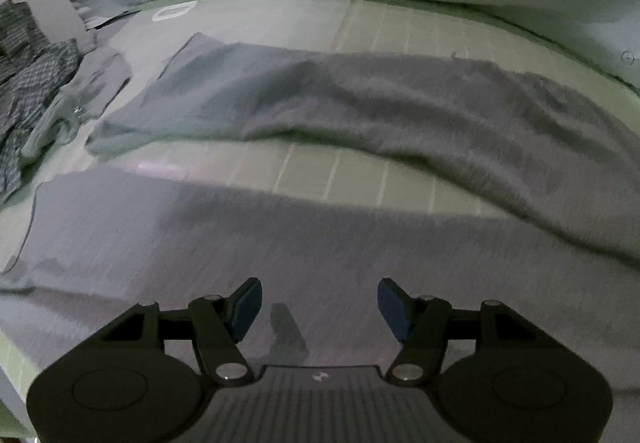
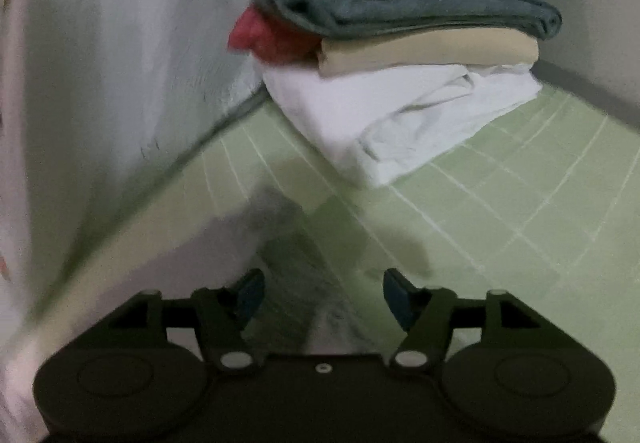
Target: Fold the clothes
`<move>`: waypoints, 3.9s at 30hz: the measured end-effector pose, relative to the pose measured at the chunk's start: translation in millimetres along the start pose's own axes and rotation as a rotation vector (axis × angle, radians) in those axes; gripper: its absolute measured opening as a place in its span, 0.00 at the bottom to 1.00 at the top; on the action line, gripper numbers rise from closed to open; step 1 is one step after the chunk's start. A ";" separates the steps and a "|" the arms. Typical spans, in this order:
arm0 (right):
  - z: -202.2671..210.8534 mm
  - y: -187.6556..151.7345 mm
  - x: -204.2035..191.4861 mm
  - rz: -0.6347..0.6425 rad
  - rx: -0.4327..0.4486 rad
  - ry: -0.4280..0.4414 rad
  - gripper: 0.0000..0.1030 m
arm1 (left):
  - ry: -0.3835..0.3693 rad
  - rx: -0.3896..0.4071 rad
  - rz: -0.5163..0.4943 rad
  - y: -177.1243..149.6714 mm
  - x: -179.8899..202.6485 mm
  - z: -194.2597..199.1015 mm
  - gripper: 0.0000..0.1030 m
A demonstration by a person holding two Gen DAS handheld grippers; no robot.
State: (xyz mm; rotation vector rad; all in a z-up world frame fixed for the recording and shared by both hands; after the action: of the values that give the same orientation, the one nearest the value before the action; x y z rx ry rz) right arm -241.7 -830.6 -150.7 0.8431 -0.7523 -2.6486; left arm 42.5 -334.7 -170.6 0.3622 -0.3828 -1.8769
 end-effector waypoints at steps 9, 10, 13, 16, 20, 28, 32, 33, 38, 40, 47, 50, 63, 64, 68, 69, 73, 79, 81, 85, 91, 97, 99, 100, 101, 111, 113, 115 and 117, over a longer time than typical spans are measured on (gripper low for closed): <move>-26.8 -1.7 -29.7 0.095 -0.001 -0.037 0.31 | -0.001 -0.027 0.003 -2.8 16.0 -19.1 0.64; -23.8 -3.3 -41.7 0.156 0.022 -0.052 0.28 | -0.002 -0.027 0.011 -3.9 15.6 -19.3 0.64; -16.6 -19.6 -85.9 0.376 0.077 -0.081 0.23 | -0.006 -0.031 0.043 -5.7 12.0 -19.9 0.67; -21.8 -64.3 -126.5 0.610 0.037 -0.039 0.23 | -0.007 -0.038 0.060 -6.4 9.5 -20.1 0.69; -36.2 -129.6 -143.2 0.718 -0.124 0.015 0.35 | -0.003 -0.037 0.054 -6.7 9.9 -18.8 0.69; 15.0 -95.6 -122.7 0.603 -0.027 0.101 0.55 | -0.006 -0.034 0.092 -9.5 5.8 -21.0 0.75; 29.6 -47.5 -80.6 0.429 0.055 0.053 0.54 | 0.000 -0.033 0.093 -9.7 6.3 -21.1 0.77; 27.1 -39.4 -65.1 0.398 0.049 0.022 0.52 | 0.001 -0.033 0.094 -9.9 6.2 -21.3 0.77; 4.2 -38.4 -11.0 0.423 -0.096 -0.068 0.46 | 0.005 -0.037 0.101 -10.2 4.3 -22.4 0.81; 6.5 -49.0 -7.1 0.453 -0.125 -0.040 0.46 | 0.005 -0.038 0.101 -10.1 4.0 -22.7 0.81; 10.2 -67.9 -3.8 0.471 -0.112 -0.042 0.60 | 0.007 -0.038 0.101 -11.4 3.5 -22.4 0.82; 6.0 -75.2 -13.2 0.526 -0.113 -0.053 0.68 | 0.007 -0.037 0.102 -12.0 3.3 -22.3 0.82; 11.1 -74.8 -22.9 0.669 -0.121 -0.048 0.16 | 0.011 -0.030 0.109 -14.0 2.1 -24.2 0.87; 14.5 -69.2 -21.6 0.677 -0.076 -0.089 0.16 | 0.011 -0.030 0.109 -14.2 2.0 -24.3 0.87; 29.8 -40.2 -5.6 0.598 0.102 -0.275 0.16 | 0.012 -0.029 0.110 -14.1 2.4 -24.4 0.87; 25.5 -37.1 2.0 0.594 0.083 -0.315 0.22 | 0.014 -0.029 0.111 -13.8 2.6 -24.7 0.87; 28.0 -31.5 27.5 0.528 0.073 -0.348 0.46 | 0.015 -0.031 0.114 -13.0 1.6 -25.7 0.89; 50.4 -38.3 69.0 0.144 0.044 -0.229 0.57 | 0.022 -0.029 0.124 -14.2 1.0 -25.9 0.91; 53.5 -42.7 80.9 0.020 0.037 -0.178 0.57 | 0.022 -0.031 0.123 -14.1 0.6 -26.0 0.91; 67.2 -40.2 86.4 -0.086 0.115 -0.124 0.57 | 0.023 -0.036 0.120 -13.9 0.3 -25.6 0.91; 86.3 -25.1 93.1 -0.109 0.186 -0.155 0.59 | 0.062 -0.017 0.024 -8.6 15.4 -13.0 0.88; 76.8 -44.9 109.9 -0.177 0.103 -0.211 0.59 | -0.019 0.078 -0.041 25.0 56.5 14.9 0.88; 73.6 -53.2 111.3 -0.218 0.080 -0.200 0.54 | -0.095 0.091 -0.044 41.8 81.4 17.7 0.83; 72.1 -57.0 111.7 -0.236 0.070 -0.193 0.52 | -0.139 0.091 -0.054 50.1 97.4 17.5 0.80; 70.0 -59.4 110.4 -0.245 0.065 -0.179 0.49 | -0.187 0.088 -0.070 58.3 115.3 16.4 0.79; 66.7 -62.8 110.3 -0.367 0.018 -0.064 0.47 | -0.617 -0.101 -0.288 94.2 317.2 -0.6 0.65; 66.0 -64.3 113.3 -0.420 0.010 -0.050 0.47 | -0.657 -0.171 -0.275 90.1 343.1 -8.6 0.66; 65.0 -63.7 115.0 -0.456 -0.008 -0.043 0.47 | -0.677 -0.227 -0.257 82.8 360.9 -15.1 0.67; 64.1 -62.1 117.0 -0.491 -0.024 -0.038 0.47 | -0.696 -0.274 -0.237 73.7 372.2 -19.9 0.67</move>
State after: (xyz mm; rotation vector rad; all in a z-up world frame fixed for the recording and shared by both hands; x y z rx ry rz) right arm -378.7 -799.0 -194.1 1.0906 -0.5767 -3.0982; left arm -6.7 -711.3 -180.0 -0.4673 -0.5497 -2.2215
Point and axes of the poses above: each gripper's, at about its wrist camera, not at the fingertips, and z roughly against the way its jaws point, x to its right, y to its top, the point moved 6 cm from there along -z, roughly the way its jaws point, and after that the axes turned 2 degrees about -x, right-handed, at the moved point
